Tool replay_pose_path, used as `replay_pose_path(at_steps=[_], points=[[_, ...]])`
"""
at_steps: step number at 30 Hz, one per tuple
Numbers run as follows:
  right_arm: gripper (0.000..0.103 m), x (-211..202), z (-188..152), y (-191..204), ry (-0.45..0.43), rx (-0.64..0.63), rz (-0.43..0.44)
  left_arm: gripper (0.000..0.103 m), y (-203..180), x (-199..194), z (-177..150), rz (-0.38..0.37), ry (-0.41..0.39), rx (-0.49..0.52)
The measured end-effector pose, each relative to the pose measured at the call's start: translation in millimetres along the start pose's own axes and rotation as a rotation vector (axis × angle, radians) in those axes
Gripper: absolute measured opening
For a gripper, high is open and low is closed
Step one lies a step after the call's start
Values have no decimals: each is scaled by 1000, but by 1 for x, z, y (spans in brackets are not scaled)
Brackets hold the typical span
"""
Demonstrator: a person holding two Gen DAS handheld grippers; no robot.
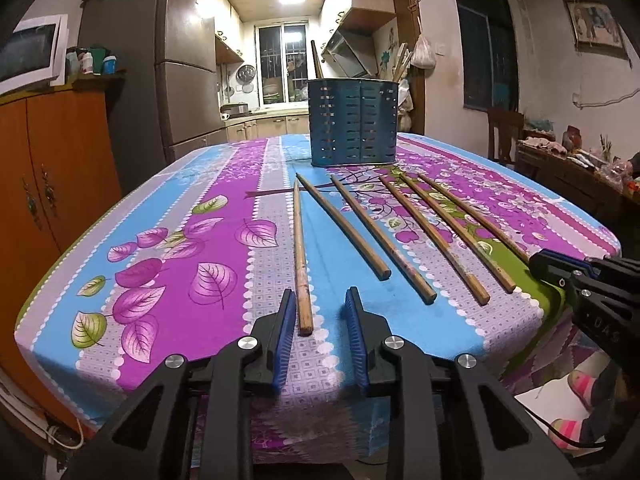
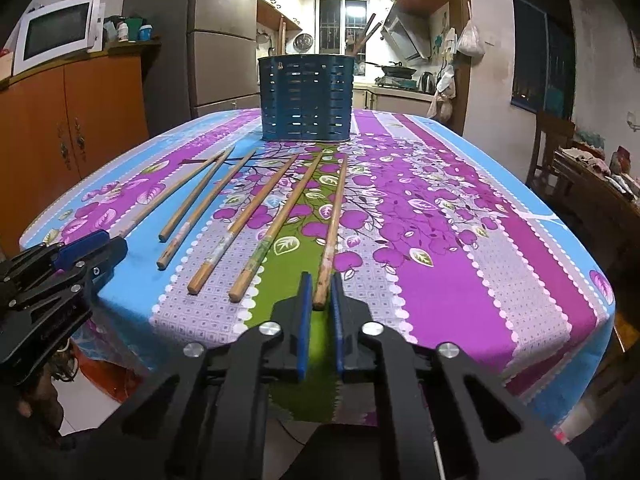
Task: Organize utensils
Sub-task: 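Close the right tool on a chopstick while the left tool closes on another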
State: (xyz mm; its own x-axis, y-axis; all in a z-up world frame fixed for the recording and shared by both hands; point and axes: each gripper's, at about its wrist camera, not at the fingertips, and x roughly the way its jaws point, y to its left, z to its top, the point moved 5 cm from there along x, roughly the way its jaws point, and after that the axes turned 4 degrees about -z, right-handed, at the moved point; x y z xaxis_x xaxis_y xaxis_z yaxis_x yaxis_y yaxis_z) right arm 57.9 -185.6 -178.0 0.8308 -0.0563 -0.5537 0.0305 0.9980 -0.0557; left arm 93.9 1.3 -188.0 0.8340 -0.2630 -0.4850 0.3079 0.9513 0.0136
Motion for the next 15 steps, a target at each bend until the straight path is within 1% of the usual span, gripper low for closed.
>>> replay_pose_path(at_steps=[1,2,3,5,15], points=[[6,0,0,0,-1,6,3,26,0,0,0,-2,0,0],[5,0,0,-1,-1,11,6,22,0,1,1,-5,1,0],[5,0,0,-2,-1,17,9,15,0,1,1,-4,2,-1],[5,-1,0,-3,0,25,13,10,2,2,2,-6,5,-12],[5,-5,2,-10,-12,47,13,8,5,1,4,-9,28,-33]])
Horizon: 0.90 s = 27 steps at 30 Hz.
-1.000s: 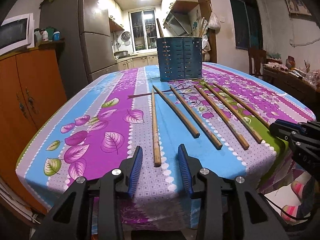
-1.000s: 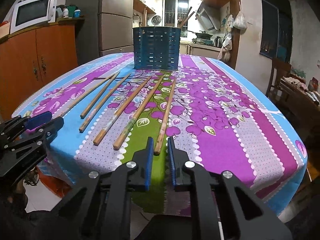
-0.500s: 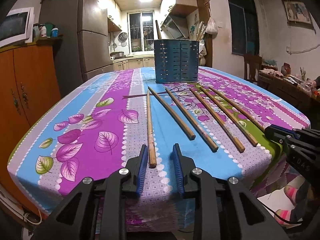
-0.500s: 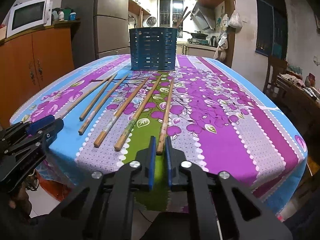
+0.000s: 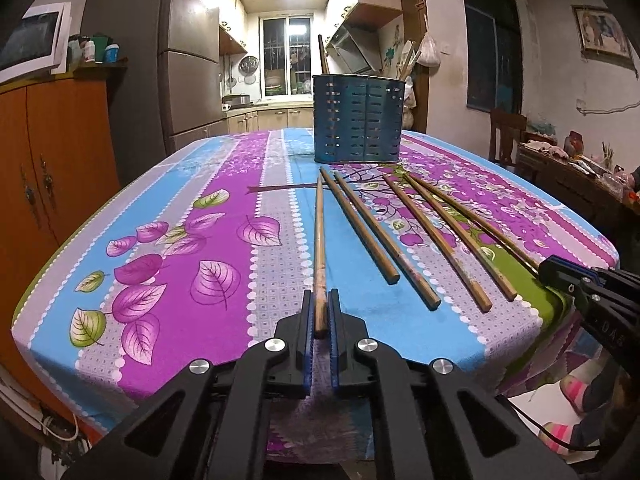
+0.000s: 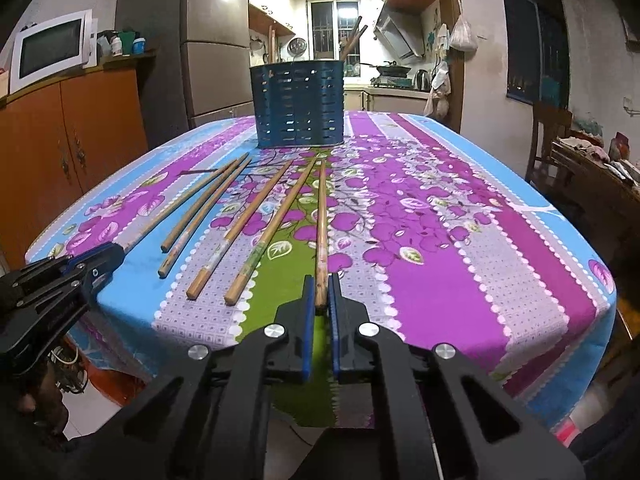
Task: Organize utensils
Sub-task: 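Close the right tool on a chopstick while the left tool closes on another, then lift the right tool's chopstick toward the holder while the left tool carries its own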
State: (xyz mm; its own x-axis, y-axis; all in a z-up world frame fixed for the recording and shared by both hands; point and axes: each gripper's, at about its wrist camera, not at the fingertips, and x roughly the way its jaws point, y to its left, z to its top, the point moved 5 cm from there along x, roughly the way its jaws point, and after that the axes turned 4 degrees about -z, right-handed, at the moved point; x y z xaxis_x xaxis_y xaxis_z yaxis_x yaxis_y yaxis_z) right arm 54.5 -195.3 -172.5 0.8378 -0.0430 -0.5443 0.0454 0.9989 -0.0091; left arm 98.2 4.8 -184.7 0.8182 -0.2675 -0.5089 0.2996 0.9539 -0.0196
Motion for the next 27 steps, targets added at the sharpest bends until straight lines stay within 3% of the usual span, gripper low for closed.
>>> replay_pose_path(at_steps=[19,27], points=[[5,-21,19,-6,-84,-80,-23,8,16,-32,27,60,-36,-38],[5,-39,41,-6,-135,-121,3,8,19,-46,49,43,-12,-39]])
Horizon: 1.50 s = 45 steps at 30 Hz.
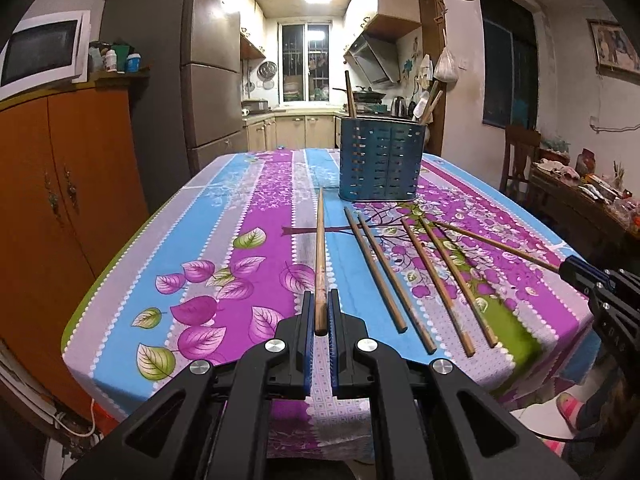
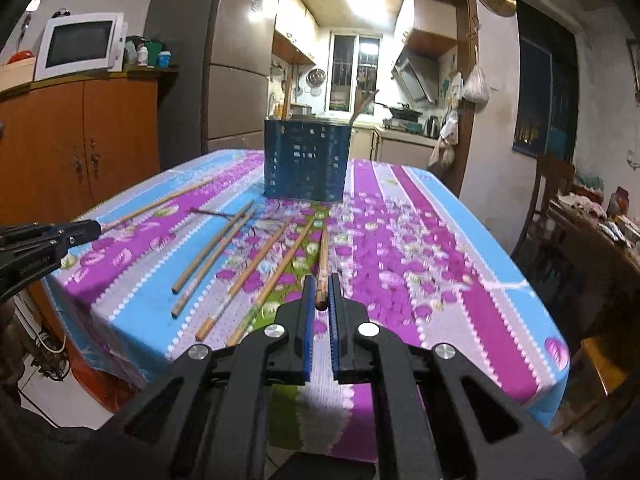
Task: Organize utensils
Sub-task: 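Lift the right tool's chopstick toward the holder while the left tool carries its own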
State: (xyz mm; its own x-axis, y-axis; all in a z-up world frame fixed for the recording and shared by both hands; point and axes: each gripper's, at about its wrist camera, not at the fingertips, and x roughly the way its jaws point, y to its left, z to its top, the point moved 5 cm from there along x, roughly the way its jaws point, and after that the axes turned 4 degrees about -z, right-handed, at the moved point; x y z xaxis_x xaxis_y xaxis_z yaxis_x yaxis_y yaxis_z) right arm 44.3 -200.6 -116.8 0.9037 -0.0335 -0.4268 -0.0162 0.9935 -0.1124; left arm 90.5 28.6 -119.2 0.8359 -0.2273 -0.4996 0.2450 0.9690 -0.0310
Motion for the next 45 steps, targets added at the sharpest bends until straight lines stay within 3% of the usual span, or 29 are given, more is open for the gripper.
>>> replay_pose_path(at_steps=[11,25,34,45], points=[[5,-12,25,1,-55,-49,10,8,11,-6,16,-75,109,-22],[5,-10,56,-22,-60,-10,32,8,15,-18,52,-114,94,-19],[5,-3,67,-21,-32,-36,62,8,26,-5,62,-162,204,-43],[5,8,98,-23,-11,-51,96,8,21,-11,98,-193,149,-40]])
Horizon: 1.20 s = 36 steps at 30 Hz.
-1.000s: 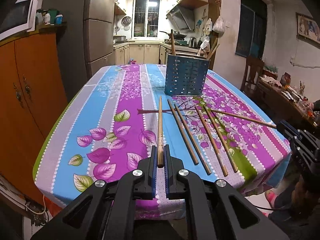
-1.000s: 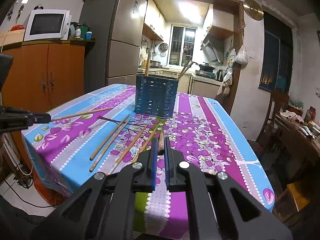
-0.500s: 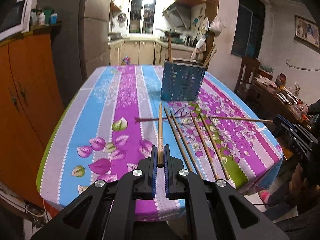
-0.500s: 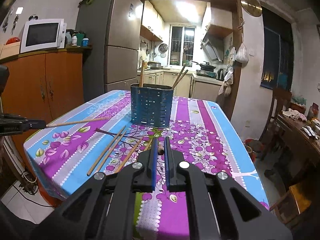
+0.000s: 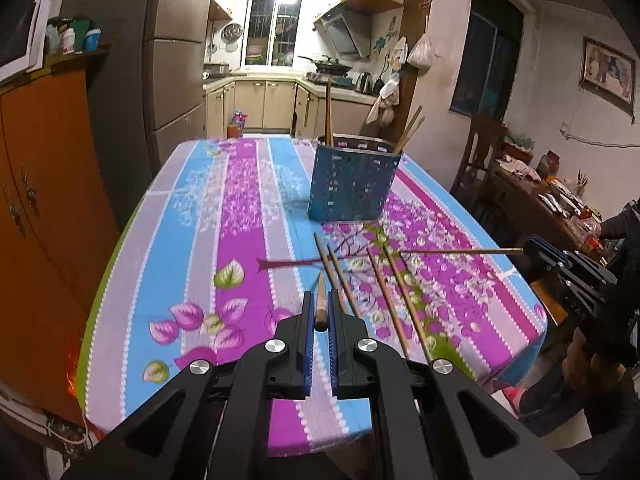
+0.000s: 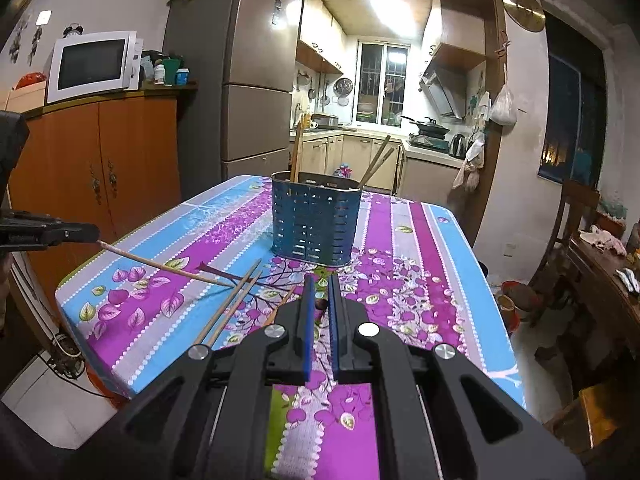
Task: Organize utensils
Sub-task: 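Lift the right tool's chopstick toward the holder while the left tool carries its own, then lower the right tool's chopstick into the holder while the left lowers its own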
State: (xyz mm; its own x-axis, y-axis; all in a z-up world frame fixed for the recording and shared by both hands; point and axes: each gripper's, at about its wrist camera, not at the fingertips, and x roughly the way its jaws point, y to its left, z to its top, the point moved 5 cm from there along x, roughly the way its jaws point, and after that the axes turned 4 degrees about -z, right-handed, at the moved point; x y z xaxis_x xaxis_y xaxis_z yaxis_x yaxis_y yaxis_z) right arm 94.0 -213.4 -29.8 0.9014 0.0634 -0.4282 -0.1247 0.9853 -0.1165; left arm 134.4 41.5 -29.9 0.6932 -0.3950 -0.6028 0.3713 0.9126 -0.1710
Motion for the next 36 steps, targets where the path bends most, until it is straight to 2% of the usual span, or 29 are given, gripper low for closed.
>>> replay_pose_path(at_steps=[10,15,36], points=[[5,22,24,-13,71,11,36,8,-2,-3,38,20,-57,40],[5,30,36,-19,97,15,42,8,-1,2,52,17,-60,41],[5,44,76,-19,109,-37,53,8,0,9,113,39,-133,86]])
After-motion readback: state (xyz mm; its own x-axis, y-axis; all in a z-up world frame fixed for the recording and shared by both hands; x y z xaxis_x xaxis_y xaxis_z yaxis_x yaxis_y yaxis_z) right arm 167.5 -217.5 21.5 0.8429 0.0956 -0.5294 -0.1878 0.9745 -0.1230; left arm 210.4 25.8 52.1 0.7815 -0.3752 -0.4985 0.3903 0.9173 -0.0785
